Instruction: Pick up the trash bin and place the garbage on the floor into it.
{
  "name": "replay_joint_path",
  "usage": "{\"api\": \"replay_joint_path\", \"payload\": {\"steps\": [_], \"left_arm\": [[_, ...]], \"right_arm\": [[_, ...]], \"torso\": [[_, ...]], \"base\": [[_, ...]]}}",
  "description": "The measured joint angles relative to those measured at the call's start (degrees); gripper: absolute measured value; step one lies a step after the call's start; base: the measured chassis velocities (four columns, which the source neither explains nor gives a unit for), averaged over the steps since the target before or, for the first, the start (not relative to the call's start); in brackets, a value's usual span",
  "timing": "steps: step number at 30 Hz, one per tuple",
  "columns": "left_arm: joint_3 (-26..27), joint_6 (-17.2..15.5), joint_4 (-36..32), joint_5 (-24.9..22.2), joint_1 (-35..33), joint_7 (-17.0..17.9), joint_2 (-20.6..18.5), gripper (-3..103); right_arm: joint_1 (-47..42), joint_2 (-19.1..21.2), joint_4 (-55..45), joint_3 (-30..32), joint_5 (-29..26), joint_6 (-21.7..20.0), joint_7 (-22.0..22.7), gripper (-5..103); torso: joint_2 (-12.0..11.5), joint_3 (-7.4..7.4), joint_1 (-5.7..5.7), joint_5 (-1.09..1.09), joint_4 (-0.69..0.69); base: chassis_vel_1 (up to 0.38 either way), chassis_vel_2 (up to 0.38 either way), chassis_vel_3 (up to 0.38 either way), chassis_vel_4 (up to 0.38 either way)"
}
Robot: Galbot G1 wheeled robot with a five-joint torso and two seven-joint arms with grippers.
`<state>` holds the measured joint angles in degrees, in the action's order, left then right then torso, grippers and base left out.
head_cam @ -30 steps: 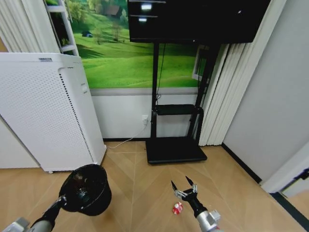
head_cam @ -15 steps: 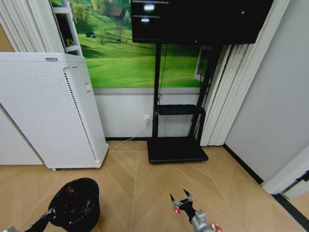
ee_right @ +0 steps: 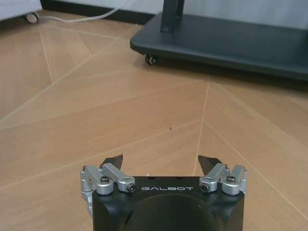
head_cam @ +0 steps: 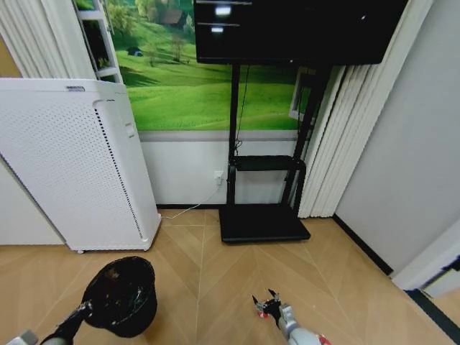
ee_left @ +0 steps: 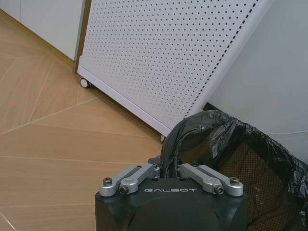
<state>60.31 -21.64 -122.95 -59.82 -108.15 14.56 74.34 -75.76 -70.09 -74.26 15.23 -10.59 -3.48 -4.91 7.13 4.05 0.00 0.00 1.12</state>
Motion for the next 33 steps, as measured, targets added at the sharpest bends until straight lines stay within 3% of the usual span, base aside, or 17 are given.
{"api": "replay_joint_path", "payload": {"steps": [11, 14, 16, 27, 33], "left_arm": [[-1.2, 0.3, 0.6, 0.6, 0.4, 0.2, 0.6, 7], [-2.0, 0.5, 0.6, 1.2, -0.1, 0.1, 1.3, 7], [-2.2, 0.5, 0.6, 1.3, -0.1, 0.1, 1.4, 7], [-2.6, 0.6, 0.6, 1.1, 0.2, 0.3, 1.0, 7], [-3.0, 0.6, 0.9, 1.0, 0.7, 0.8, 1.1, 7]], "right_arm": [[0.3, -0.5, 4.5, -0.1, 1.5, -1.0, 0.1, 79], [1.1, -1.5, 7.0, -0.2, 2.2, -1.1, 0.7, 64], [1.7, -1.8, 7.9, -0.4, 2.3, -1.1, 1.0, 61], [5.0, -3.0, 13.4, -1.2, 3.2, -1.0, 2.2, 57], [3.9, -2.2, 12.6, -0.1, 3.2, -0.8, 2.1, 43]], "torso": [[0.0, 0.00, 0.00, 0.00, 0.02], [0.0, -0.01, 0.00, 0.00, -0.01], [0.0, -0.01, 0.00, 0.00, -0.01], [0.0, -0.01, 0.00, 0.00, -0.01], [0.0, -0.01, 0.00, -0.01, 0.01]], "base": [[0.000, 0.000, 0.000, 0.000], [0.000, 0.000, 0.000, 0.000], [0.000, 0.000, 0.000, 0.000], [0.000, 0.000, 0.000, 0.000], [0.000, 0.000, 0.000, 0.000]]}}
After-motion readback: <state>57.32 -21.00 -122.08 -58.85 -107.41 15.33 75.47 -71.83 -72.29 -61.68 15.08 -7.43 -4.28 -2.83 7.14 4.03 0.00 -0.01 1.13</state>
